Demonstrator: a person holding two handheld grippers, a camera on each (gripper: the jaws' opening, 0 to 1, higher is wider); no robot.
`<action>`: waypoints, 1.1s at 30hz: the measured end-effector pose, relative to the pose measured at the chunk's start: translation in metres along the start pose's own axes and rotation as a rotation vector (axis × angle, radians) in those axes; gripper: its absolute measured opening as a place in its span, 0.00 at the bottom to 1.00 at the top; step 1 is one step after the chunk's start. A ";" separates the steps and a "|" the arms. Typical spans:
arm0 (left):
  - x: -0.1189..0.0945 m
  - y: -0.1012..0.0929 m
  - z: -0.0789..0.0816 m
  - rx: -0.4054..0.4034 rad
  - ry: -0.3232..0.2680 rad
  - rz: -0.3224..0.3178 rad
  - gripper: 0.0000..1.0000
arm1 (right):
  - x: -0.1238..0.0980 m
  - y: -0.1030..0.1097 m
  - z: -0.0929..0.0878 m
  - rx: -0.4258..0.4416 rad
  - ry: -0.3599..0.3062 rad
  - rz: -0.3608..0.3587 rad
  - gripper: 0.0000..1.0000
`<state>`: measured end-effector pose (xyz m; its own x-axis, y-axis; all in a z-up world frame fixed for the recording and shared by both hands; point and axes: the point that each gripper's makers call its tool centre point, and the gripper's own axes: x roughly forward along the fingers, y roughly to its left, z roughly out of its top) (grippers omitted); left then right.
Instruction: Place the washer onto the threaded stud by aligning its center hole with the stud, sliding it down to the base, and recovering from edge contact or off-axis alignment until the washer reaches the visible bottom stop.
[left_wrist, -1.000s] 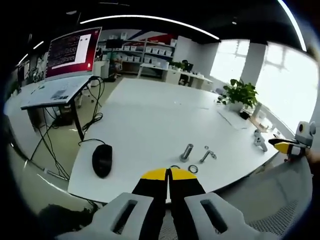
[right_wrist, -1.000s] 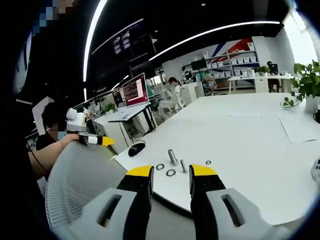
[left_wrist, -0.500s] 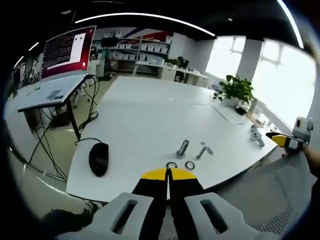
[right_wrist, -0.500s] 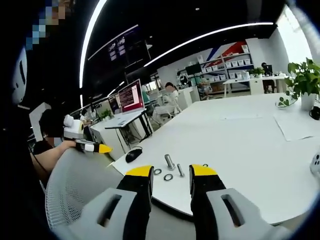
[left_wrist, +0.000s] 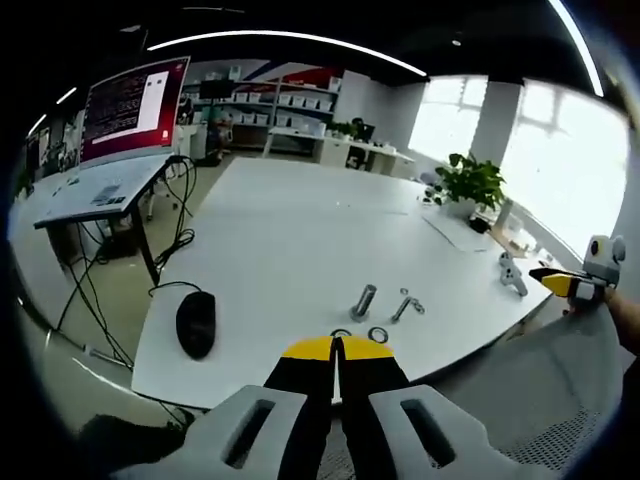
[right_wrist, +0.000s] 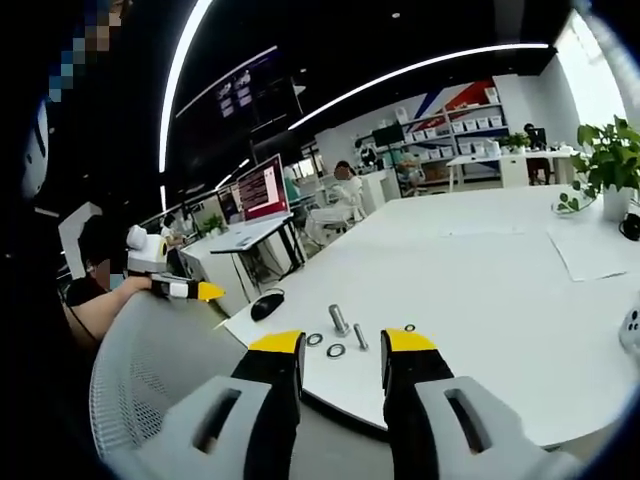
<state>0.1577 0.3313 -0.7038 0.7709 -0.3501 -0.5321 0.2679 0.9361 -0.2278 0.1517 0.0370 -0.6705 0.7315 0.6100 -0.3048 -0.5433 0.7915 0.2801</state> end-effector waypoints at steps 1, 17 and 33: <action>0.000 0.001 -0.003 -0.004 0.015 0.001 0.00 | 0.001 0.001 0.000 -0.004 0.006 0.001 0.32; 0.003 0.006 0.008 -0.024 -0.027 0.010 0.00 | 0.015 0.012 -0.026 -0.045 0.282 0.194 0.33; 0.002 0.005 0.002 -0.030 -0.006 0.009 0.00 | 0.054 -0.011 -0.055 -0.222 0.506 0.329 0.33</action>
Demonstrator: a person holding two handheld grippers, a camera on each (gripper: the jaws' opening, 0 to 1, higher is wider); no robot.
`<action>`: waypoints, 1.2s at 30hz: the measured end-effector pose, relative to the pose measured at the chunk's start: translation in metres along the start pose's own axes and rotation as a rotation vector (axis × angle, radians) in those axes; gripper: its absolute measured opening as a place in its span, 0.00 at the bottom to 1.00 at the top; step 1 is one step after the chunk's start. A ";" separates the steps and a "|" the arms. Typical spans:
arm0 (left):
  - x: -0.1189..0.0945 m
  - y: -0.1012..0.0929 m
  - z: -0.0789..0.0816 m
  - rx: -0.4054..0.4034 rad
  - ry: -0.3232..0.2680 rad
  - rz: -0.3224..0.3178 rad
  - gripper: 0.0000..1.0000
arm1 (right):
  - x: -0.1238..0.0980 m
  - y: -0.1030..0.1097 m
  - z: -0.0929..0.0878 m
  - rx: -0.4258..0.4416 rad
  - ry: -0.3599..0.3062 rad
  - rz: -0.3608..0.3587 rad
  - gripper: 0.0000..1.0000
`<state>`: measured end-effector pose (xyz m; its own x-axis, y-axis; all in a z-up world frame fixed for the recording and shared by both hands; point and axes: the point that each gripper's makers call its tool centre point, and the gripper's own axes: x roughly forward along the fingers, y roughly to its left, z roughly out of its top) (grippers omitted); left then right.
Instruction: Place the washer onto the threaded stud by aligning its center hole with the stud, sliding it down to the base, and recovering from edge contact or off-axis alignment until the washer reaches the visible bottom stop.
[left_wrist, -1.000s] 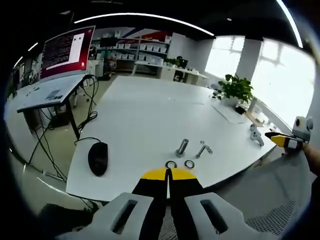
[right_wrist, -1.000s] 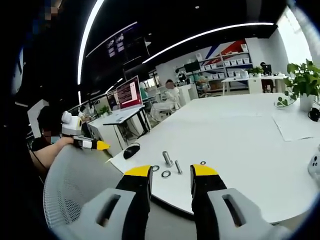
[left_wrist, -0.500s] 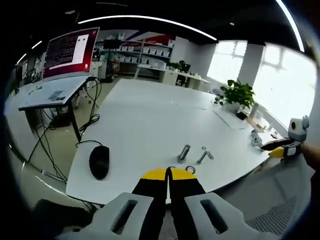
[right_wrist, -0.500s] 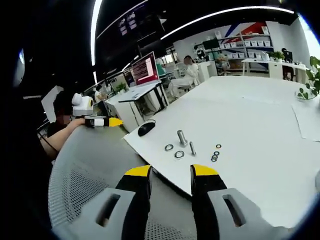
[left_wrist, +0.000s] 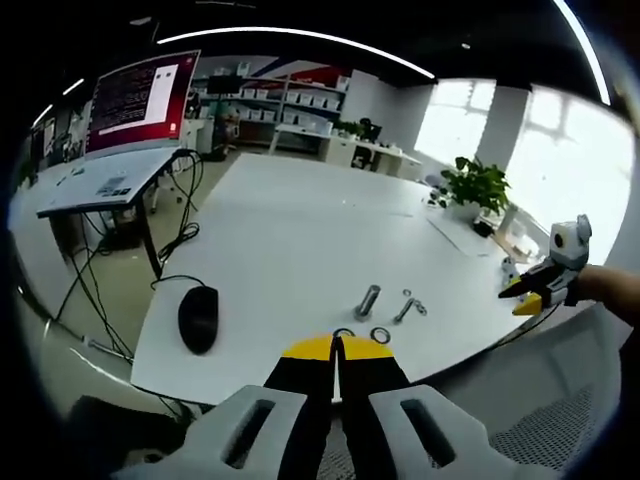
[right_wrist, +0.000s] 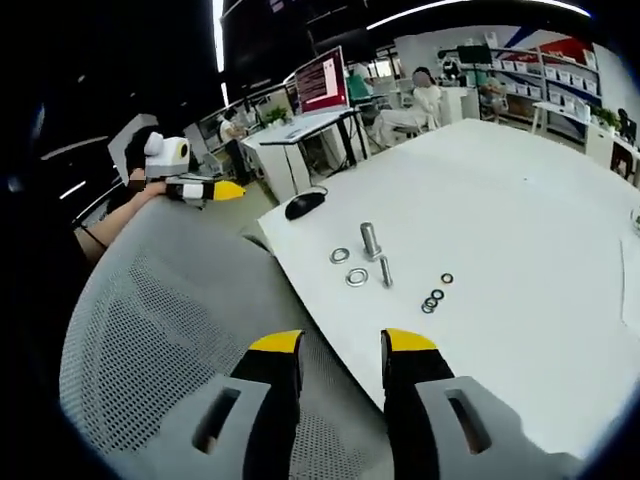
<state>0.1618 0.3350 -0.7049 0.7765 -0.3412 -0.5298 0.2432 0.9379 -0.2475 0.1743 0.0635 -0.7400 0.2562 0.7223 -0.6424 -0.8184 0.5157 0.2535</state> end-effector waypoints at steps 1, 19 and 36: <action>0.000 0.000 0.000 -0.001 0.002 0.002 0.00 | 0.004 -0.002 -0.001 0.005 0.008 0.004 0.33; 0.000 -0.001 -0.002 0.010 0.013 -0.009 0.00 | 0.049 -0.054 -0.019 -0.031 0.161 -0.072 0.31; -0.002 0.000 -0.003 0.003 0.016 -0.003 0.00 | 0.084 -0.084 -0.035 -0.136 0.334 -0.090 0.29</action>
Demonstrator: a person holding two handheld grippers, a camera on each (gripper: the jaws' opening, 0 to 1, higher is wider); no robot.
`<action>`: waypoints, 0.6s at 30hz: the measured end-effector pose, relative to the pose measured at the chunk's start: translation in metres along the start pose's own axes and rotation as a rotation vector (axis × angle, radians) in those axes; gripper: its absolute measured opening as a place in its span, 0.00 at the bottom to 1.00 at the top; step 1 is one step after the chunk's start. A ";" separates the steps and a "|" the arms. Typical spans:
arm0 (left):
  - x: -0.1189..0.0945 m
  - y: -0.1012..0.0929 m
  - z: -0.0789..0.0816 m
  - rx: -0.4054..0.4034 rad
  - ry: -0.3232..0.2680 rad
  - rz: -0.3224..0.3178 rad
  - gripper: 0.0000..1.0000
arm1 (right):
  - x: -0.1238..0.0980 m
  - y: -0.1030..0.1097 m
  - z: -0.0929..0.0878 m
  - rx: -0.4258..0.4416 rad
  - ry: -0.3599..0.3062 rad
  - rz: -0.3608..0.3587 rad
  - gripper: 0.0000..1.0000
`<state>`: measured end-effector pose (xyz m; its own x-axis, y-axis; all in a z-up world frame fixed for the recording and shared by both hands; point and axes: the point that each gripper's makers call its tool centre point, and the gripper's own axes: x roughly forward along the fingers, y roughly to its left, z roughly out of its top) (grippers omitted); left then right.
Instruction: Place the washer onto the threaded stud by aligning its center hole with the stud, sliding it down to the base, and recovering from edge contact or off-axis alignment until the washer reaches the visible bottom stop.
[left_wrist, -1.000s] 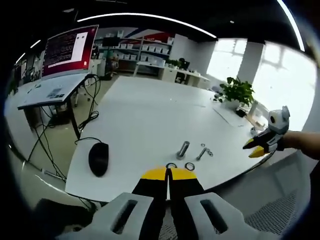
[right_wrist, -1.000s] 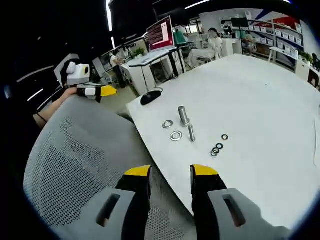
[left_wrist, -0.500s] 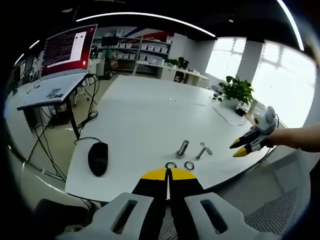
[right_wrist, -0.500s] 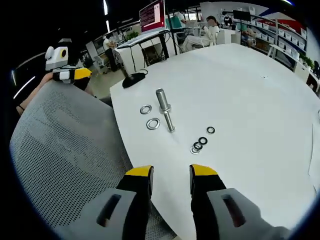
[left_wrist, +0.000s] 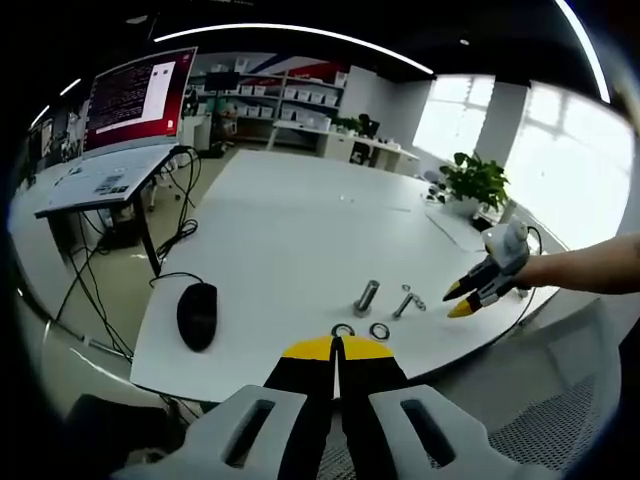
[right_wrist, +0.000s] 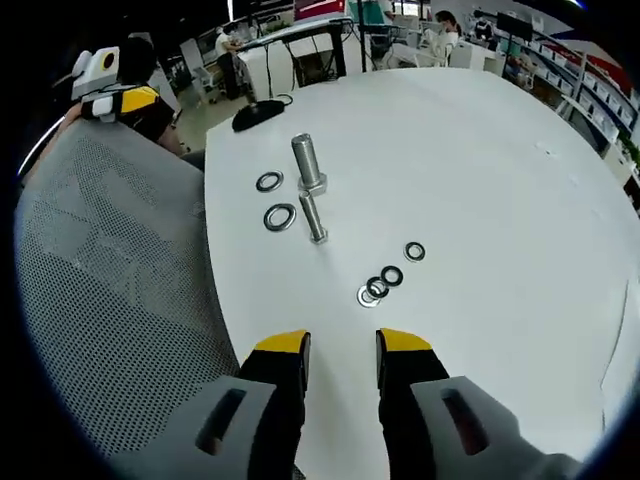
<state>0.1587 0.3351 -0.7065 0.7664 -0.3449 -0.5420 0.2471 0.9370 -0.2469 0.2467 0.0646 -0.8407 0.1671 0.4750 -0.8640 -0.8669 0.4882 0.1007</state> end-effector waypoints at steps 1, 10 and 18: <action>0.000 0.000 0.000 0.000 0.001 0.001 0.00 | 0.003 -0.002 0.000 -0.002 0.012 -0.001 0.29; -0.001 0.001 0.000 -0.006 -0.004 0.006 0.00 | 0.018 -0.006 0.008 0.012 0.051 -0.001 0.24; 0.000 0.002 0.001 -0.008 -0.005 0.008 0.00 | 0.027 -0.012 0.009 -0.007 0.097 -0.007 0.24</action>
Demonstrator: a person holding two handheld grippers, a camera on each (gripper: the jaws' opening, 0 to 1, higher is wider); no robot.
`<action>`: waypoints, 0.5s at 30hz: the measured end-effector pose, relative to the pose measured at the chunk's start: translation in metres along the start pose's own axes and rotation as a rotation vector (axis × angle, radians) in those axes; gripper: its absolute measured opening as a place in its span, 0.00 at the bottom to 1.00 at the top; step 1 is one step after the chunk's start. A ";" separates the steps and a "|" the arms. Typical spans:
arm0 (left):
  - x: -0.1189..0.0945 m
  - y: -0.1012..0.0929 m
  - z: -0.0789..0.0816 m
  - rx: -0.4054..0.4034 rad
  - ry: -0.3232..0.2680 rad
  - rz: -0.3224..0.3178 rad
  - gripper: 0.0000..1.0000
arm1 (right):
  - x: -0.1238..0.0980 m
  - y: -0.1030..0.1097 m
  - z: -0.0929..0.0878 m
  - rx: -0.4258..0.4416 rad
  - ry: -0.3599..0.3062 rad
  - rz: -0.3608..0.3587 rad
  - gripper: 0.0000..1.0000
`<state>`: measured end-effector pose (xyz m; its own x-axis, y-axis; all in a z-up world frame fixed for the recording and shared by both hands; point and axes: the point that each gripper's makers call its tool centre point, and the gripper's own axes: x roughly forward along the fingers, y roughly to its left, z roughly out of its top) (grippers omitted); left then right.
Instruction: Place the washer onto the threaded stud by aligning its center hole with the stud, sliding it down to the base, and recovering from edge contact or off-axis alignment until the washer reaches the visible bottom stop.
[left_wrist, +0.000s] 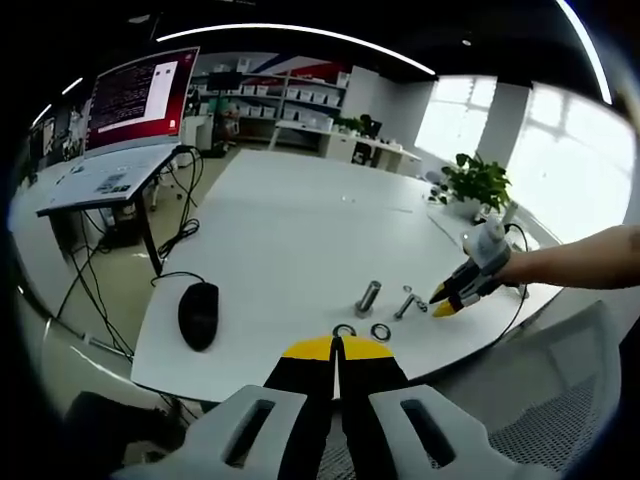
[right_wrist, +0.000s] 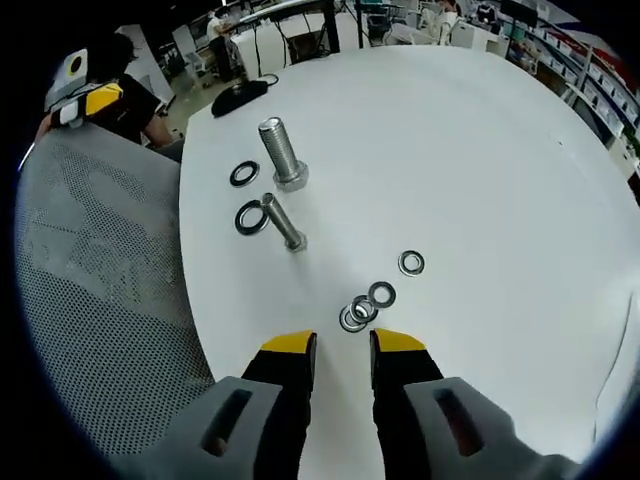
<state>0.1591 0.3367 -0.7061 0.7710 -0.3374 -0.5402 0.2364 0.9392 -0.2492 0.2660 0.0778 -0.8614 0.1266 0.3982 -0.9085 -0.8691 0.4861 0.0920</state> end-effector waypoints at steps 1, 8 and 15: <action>0.000 0.000 0.000 0.000 0.000 0.001 0.00 | 0.002 -0.001 0.000 -0.009 0.008 -0.004 0.24; 0.000 0.001 0.000 -0.002 -0.002 0.003 0.00 | 0.008 0.000 0.004 -0.124 0.050 -0.031 0.24; 0.000 0.001 0.001 -0.003 -0.002 0.003 0.00 | 0.008 0.002 0.006 -0.187 0.088 -0.039 0.22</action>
<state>0.1599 0.3371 -0.7060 0.7730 -0.3342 -0.5393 0.2319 0.9400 -0.2501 0.2675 0.0865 -0.8662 0.1272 0.3085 -0.9427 -0.9389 0.3438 -0.0142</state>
